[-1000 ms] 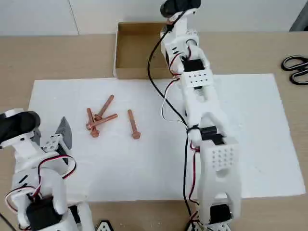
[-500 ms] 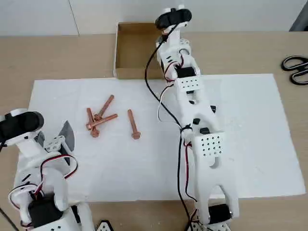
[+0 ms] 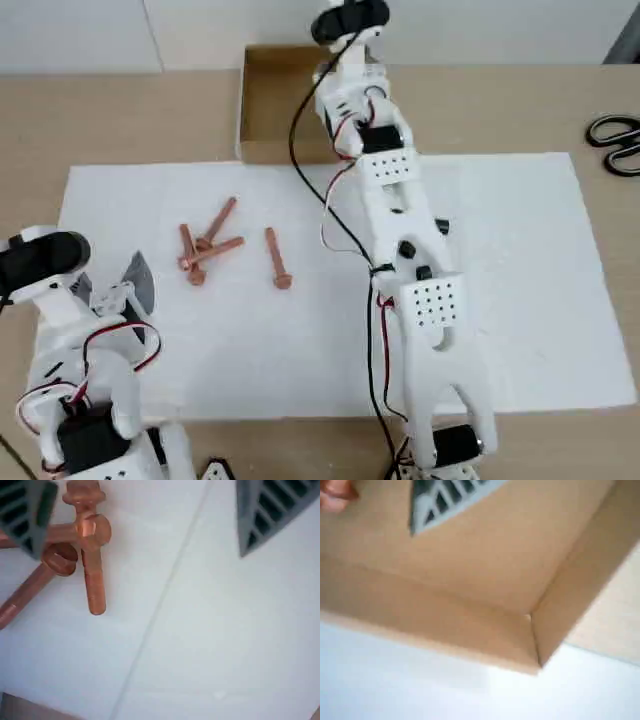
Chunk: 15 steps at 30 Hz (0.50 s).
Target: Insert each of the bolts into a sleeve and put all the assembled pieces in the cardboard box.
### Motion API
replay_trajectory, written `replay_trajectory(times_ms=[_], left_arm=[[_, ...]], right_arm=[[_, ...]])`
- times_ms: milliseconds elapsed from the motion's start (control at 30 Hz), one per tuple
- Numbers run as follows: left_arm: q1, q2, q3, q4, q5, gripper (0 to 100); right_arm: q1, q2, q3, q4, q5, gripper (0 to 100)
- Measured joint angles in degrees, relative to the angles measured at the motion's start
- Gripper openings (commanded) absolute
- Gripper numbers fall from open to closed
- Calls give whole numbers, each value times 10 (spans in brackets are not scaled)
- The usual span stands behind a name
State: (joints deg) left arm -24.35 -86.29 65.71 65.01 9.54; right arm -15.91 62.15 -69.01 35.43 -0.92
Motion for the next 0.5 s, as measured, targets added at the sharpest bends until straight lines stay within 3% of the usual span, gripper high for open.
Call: replay_trajectory(times_ms=[200,500], left_arm=[[0,0,0,0,-6,245],[0,0,0,0,-57,245]], right_arm=[[3,-2,-216,222,0,217],[4,-122,-247,505,0,217]])
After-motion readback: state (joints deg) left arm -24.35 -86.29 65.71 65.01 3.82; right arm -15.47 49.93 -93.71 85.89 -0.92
